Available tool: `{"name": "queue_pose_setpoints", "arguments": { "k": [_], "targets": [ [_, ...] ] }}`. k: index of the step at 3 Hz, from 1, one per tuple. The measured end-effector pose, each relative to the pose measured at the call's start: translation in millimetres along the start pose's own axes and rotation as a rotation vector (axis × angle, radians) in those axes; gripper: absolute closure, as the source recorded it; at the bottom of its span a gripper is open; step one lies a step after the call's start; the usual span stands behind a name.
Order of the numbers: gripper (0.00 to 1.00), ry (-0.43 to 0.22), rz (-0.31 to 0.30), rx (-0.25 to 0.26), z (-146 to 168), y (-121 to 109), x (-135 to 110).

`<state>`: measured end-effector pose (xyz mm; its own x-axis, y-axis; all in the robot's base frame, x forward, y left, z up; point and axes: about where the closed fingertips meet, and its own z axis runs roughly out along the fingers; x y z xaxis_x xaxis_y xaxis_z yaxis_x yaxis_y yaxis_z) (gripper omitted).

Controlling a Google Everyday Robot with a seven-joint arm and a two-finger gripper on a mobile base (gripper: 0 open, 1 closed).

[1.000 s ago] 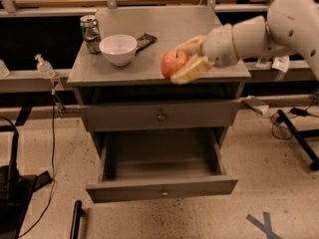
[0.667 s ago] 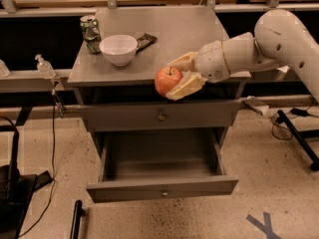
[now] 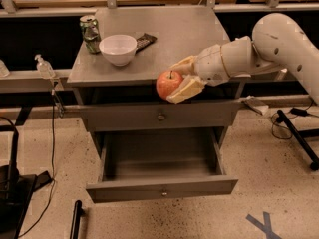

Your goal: Place apple into middle drawer

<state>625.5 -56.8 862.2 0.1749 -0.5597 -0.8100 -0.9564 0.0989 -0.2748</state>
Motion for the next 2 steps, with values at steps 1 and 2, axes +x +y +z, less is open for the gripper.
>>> {"name": "queue_pose_setpoints", "arguments": {
  "k": [1,2],
  "targets": [
    [1.00,-0.036,0.045,0.021,22.4,19.1,55.4],
    [1.00,-0.106,0.064,0.114,18.9,55.2,179.4]
  ]
}}
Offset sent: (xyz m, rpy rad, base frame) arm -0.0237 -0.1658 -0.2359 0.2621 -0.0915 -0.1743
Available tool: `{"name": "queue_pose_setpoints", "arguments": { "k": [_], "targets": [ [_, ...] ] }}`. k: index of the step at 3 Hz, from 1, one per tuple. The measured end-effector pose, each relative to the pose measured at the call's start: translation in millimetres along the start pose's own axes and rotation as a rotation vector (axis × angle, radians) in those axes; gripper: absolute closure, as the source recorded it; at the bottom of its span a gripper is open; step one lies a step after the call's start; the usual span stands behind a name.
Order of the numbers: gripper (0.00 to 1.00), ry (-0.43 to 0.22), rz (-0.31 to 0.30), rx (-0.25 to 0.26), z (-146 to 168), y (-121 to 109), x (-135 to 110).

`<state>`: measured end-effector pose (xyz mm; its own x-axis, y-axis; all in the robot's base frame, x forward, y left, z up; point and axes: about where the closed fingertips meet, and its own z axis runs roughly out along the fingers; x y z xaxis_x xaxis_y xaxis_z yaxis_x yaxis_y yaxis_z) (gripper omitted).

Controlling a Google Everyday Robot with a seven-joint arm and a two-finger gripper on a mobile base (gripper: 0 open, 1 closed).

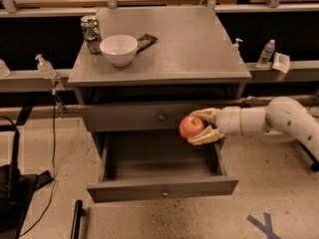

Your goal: Place apple into middle drawer

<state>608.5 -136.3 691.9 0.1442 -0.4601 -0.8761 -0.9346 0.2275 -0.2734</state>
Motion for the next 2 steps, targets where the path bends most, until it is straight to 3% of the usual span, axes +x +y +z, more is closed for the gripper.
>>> {"name": "queue_pose_setpoints", "arguments": {
  "k": [1,2],
  "targets": [
    [1.00,0.005,0.004,0.001,1.3,-1.7,0.8],
    [1.00,0.034,0.020,0.024,13.6,-12.3,62.6]
  ]
}}
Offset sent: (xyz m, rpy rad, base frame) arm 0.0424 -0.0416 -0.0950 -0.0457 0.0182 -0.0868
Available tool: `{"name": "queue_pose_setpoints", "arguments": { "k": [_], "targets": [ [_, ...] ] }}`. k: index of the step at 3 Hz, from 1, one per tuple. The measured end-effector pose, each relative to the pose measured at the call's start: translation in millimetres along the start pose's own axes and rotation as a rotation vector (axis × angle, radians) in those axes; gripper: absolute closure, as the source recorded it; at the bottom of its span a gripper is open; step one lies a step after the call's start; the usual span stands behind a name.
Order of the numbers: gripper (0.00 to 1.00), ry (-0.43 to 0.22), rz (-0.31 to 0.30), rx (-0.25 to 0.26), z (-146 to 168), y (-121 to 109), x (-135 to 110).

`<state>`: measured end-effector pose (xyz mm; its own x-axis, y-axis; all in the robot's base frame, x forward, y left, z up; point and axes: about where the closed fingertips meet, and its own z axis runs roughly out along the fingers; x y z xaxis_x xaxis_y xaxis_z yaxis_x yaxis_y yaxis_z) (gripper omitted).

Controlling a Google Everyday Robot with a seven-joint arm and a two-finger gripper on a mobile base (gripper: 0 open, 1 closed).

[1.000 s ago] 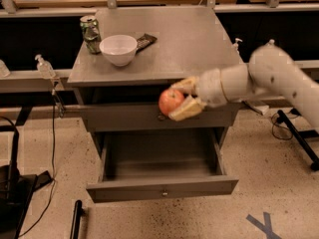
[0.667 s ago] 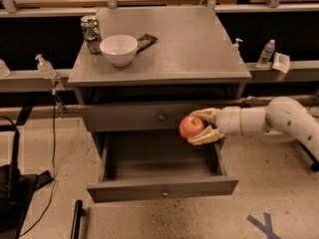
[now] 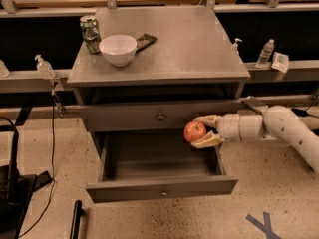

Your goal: Place apple into middle drawer

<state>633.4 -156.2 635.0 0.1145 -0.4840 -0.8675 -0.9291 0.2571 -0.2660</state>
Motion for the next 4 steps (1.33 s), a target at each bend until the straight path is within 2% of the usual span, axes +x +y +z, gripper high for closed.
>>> {"name": "queue_pose_setpoints", "arguments": {
  "k": [1,2,3,4],
  "targets": [
    [1.00,-0.048,0.025,-0.032,24.9,2.7,87.0],
    [1.00,-0.101,0.030,-0.094,37.3,12.7,121.1],
    [1.00,-0.095,0.005,-0.132,51.2,22.1,141.2],
    [1.00,-0.089,-0.001,-0.139,56.0,25.0,146.5]
  ]
}}
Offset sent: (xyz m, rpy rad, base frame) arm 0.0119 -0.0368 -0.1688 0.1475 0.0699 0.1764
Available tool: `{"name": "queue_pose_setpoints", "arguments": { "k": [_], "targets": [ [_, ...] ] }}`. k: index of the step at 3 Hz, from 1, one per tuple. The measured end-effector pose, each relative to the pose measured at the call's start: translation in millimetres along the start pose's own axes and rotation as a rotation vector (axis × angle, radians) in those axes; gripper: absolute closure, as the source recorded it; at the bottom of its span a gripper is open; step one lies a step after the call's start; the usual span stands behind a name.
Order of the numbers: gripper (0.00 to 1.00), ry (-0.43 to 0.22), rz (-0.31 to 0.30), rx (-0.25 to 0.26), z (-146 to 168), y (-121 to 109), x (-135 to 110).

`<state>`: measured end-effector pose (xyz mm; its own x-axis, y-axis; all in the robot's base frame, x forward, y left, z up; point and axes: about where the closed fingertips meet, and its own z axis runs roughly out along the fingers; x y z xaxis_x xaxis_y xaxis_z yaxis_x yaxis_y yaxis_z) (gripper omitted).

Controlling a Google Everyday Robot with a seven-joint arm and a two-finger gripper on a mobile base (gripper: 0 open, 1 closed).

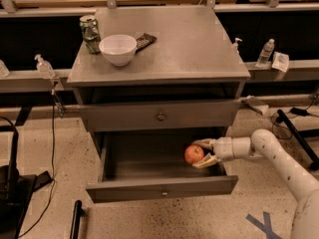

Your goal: Place apple into middle drawer

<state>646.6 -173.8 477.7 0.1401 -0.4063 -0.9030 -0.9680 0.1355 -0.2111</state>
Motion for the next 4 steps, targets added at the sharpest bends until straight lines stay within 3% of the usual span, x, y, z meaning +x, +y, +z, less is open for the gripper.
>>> {"name": "queue_pose_setpoints", "arguments": {
  "k": [1,2,3,4],
  "targets": [
    [1.00,0.070,-0.039,0.006,9.3,1.6,1.9],
    [1.00,0.191,-0.097,0.014,25.8,3.6,8.3],
    [1.00,0.250,-0.072,0.026,38.0,3.5,25.5],
    [1.00,0.269,-0.029,0.023,43.6,0.2,40.8]
  ]
}}
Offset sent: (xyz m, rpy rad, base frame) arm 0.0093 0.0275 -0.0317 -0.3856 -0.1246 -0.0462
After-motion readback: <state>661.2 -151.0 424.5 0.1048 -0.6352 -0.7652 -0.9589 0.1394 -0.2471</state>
